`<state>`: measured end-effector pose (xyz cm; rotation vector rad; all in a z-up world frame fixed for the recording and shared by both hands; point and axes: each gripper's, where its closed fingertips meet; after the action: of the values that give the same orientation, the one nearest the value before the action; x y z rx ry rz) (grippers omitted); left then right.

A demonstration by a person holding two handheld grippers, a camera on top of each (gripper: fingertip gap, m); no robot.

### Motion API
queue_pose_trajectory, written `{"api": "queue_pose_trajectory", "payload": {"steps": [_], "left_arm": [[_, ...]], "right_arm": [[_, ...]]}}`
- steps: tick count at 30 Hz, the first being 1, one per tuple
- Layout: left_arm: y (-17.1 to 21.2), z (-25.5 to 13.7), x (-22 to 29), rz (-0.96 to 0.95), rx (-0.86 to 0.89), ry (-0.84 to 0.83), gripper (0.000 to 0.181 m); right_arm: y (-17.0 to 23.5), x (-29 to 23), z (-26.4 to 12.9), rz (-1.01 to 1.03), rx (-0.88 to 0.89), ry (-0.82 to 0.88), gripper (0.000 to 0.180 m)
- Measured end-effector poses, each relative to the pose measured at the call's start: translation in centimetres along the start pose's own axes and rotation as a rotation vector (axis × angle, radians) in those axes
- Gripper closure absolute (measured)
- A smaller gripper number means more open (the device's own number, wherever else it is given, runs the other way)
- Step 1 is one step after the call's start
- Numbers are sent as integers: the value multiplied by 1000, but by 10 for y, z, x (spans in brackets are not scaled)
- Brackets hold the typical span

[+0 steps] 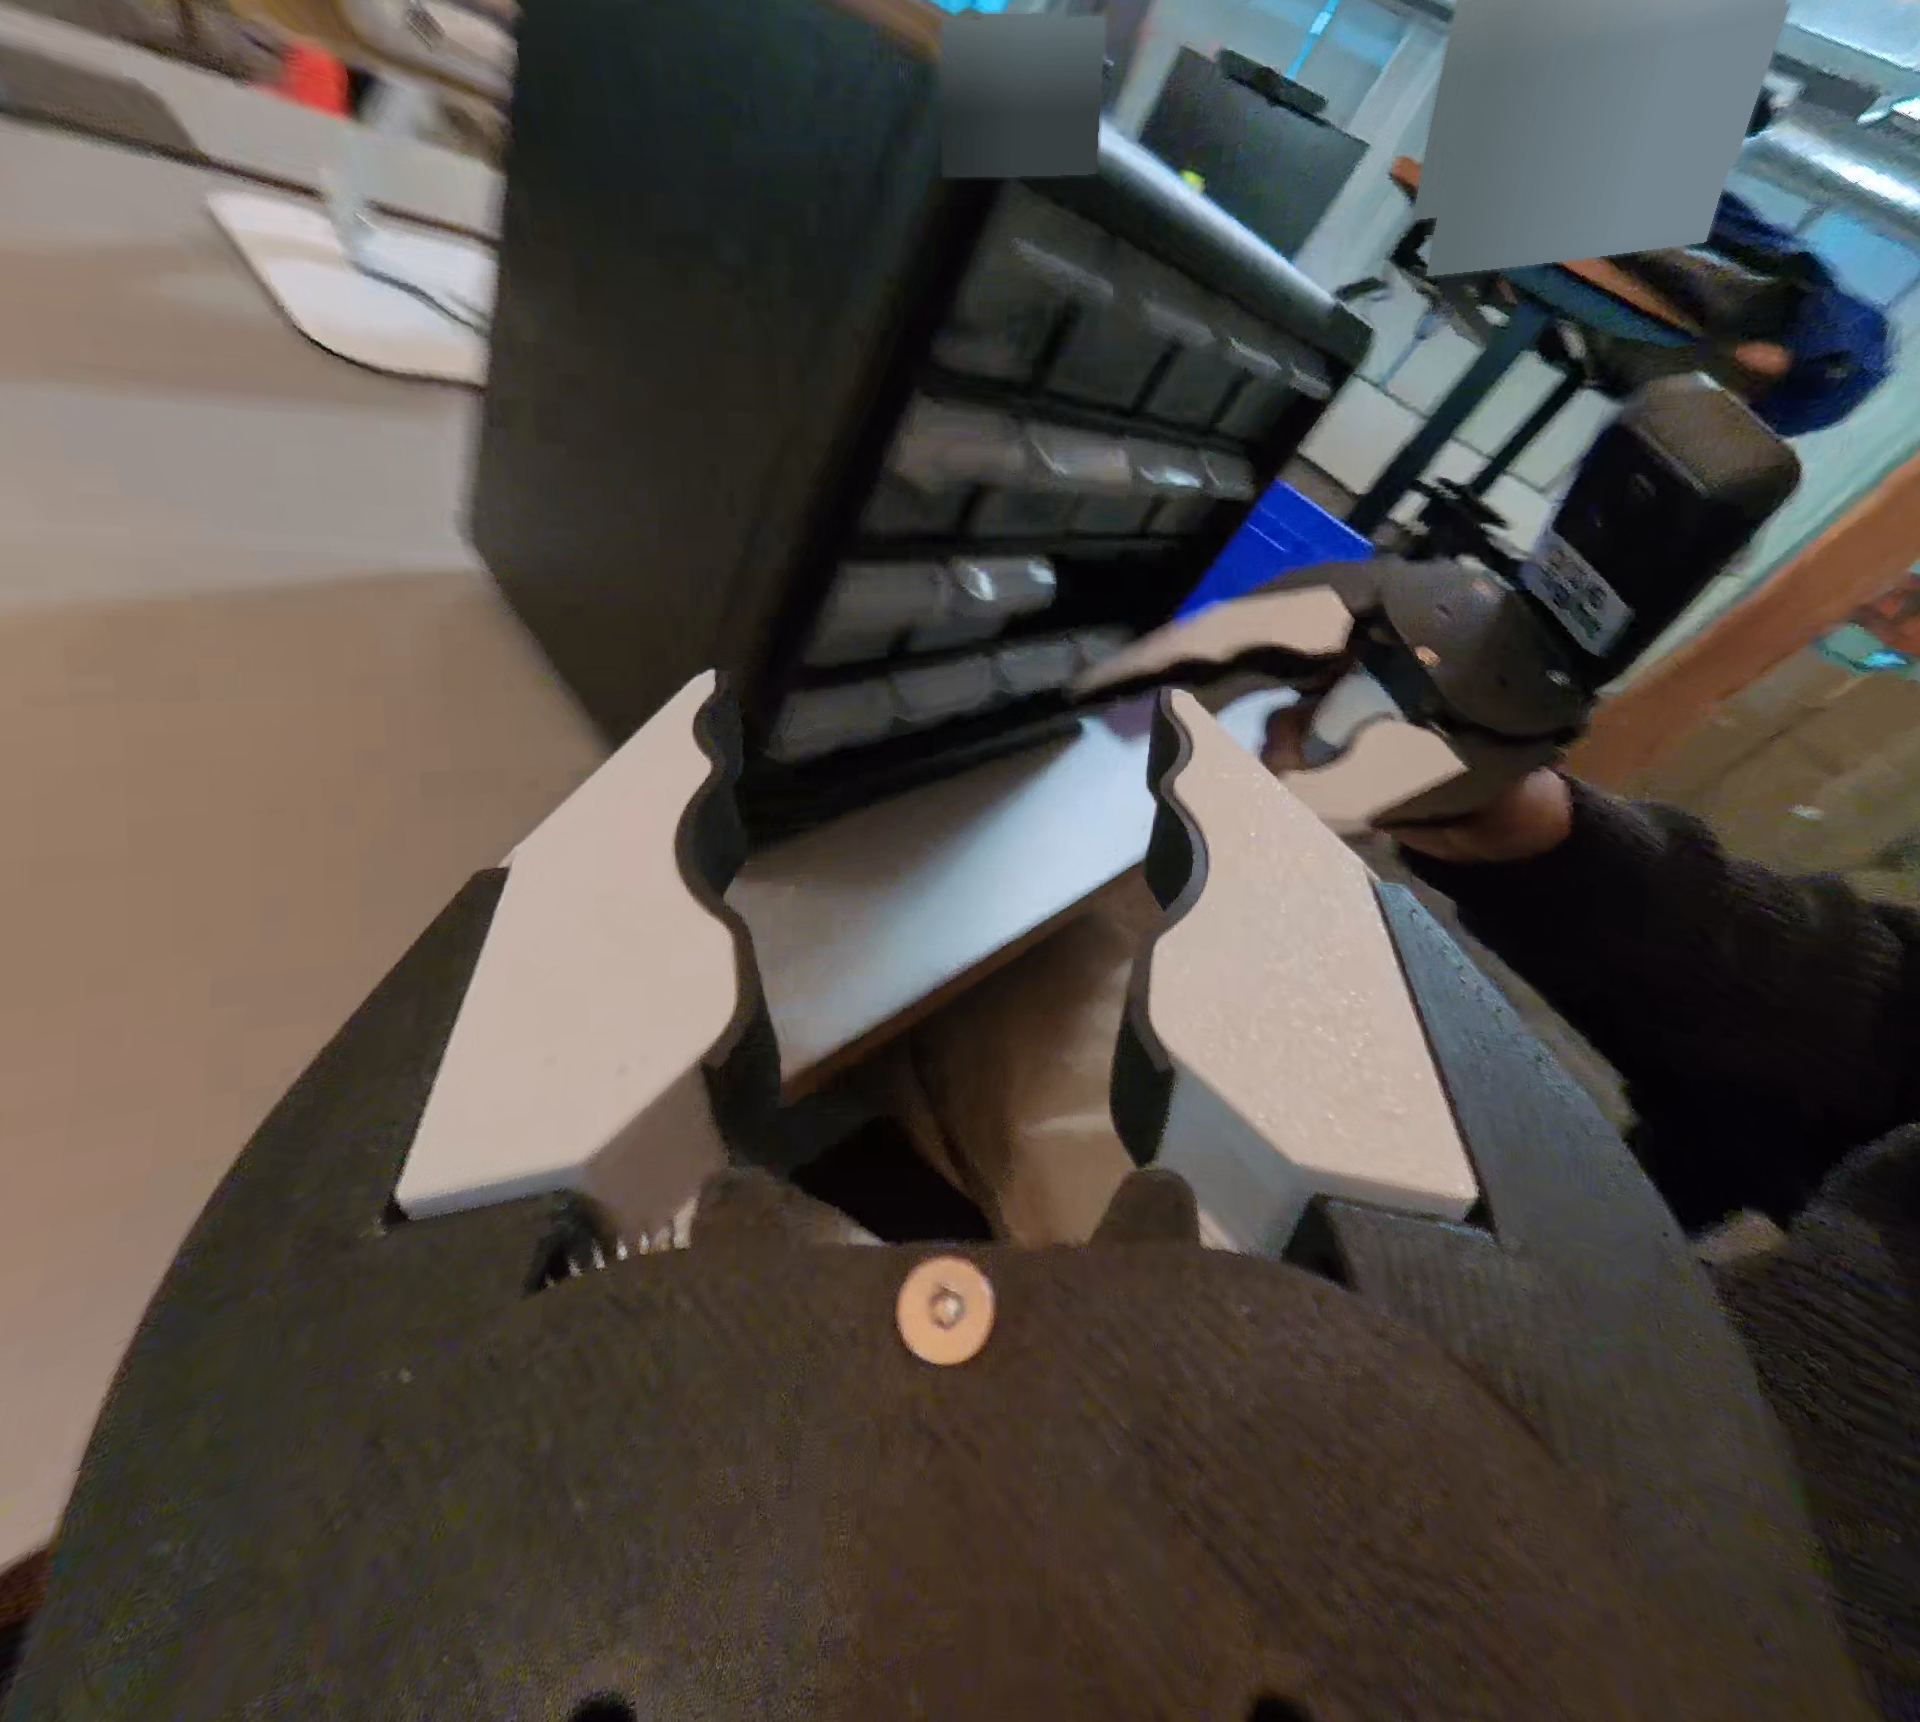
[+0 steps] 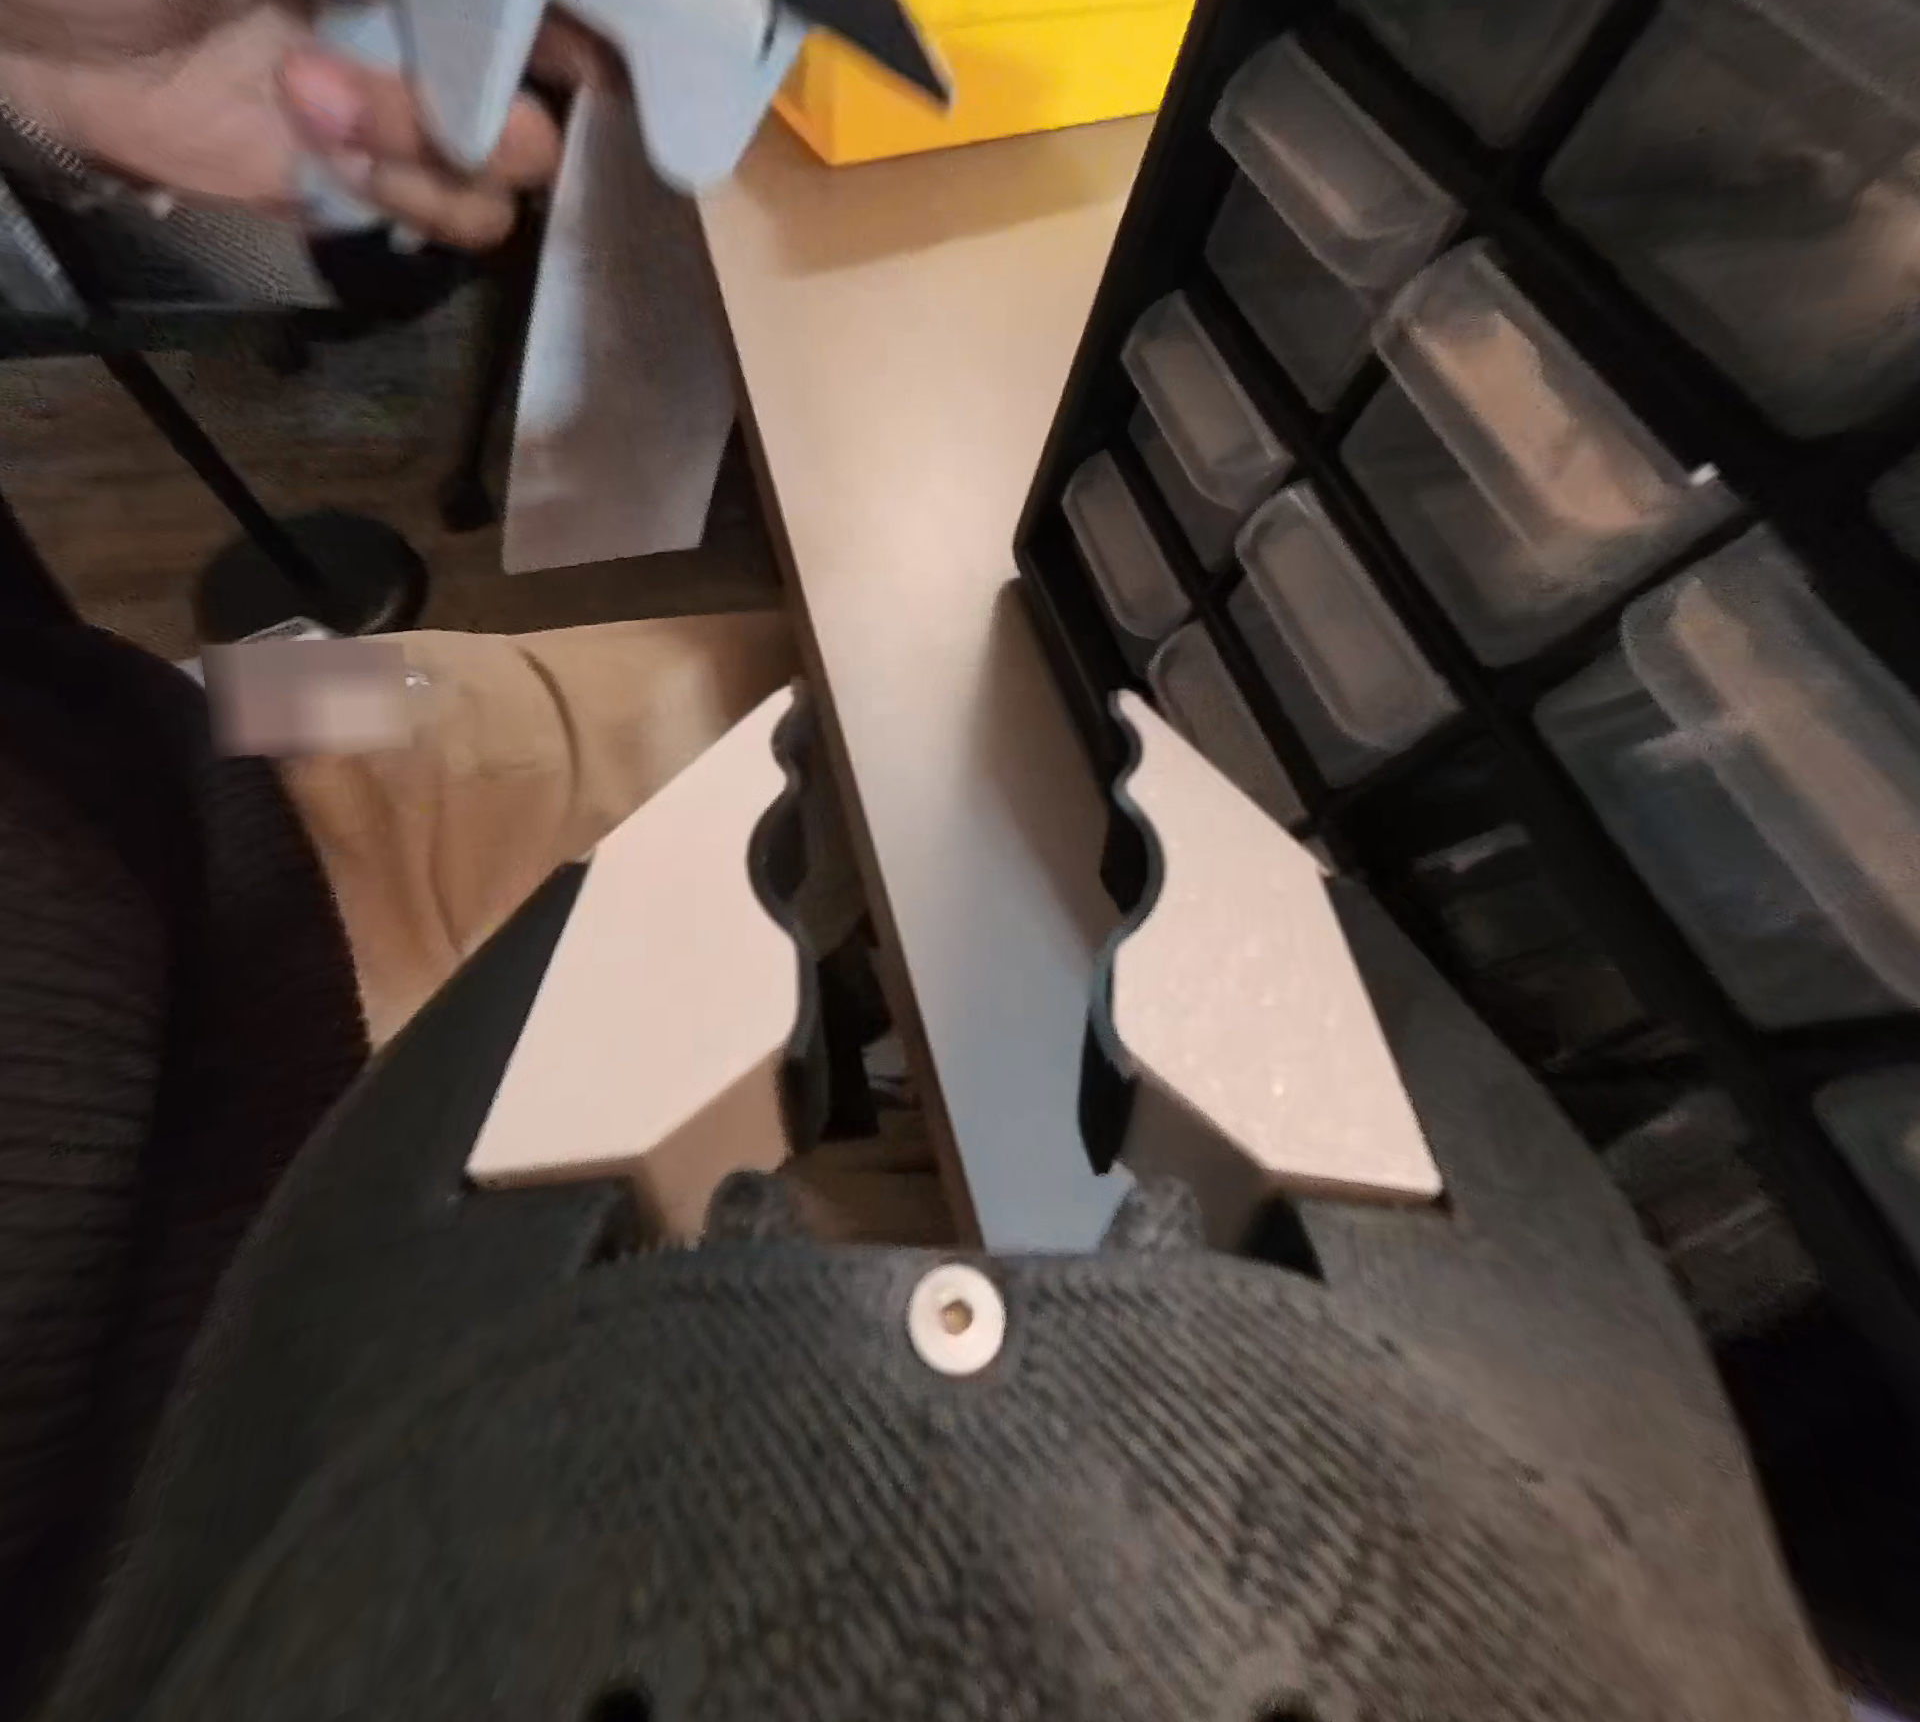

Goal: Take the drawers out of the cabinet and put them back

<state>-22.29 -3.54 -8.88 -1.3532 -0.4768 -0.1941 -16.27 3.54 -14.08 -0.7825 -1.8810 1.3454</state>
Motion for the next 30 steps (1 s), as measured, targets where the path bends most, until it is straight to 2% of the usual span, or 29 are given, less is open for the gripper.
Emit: {"api": "queue_pose_trajectory", "payload": {"steps": [5, 7, 9, 13, 16, 18, 20, 23, 27, 30], "left_arm": [[-89, -33, -82, 228, -32, -231, 104], [-119, -50, -131, 343, -123, -344, 105], [-136, -71, -192, 474, -274, -464, 118], [-128, -113, -292, 567, -655, -606, 133], [-102, -136, -339, 586, -895, -668, 135], [-94, -147, -361, 641, -994, -712, 136], [-93, -151, -375, 712, -1031, -745, 148], [-89, -151, -372, 706, -1053, -724, 177], [-73, -150, -333, 522, -1118, -581, 179], [-76, -148, -312, 475, -1126, -512, 169]], "right_arm": [[9, -8, -14, 42, 7, -2, 127], [12, -11, -18, 58, 5, -5, 127], [14, -14, -19, 76, 10, -15, 128], [11, -16, -20, 59, 9, -22, 128], [10, -16, -22, 40, 8, -19, 128], [11, -17, -24, 36, 6, -18, 128], [11, -18, -24, 31, 4, -19, 128], [13, -18, -26, 18, -2, -20, 128], [15, -17, -26, 13, -7, -22, 129], [16, -17, -26, 20, -5, -28, 129]]}}
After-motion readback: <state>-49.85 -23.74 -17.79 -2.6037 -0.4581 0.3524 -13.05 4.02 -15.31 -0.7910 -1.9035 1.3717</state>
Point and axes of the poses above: each gripper's, where its closed fingertips meet, z out along the fingers, y out of its underside, x = y × z across the jaws, and after that the axes turned 15 degrees about x, right-handed
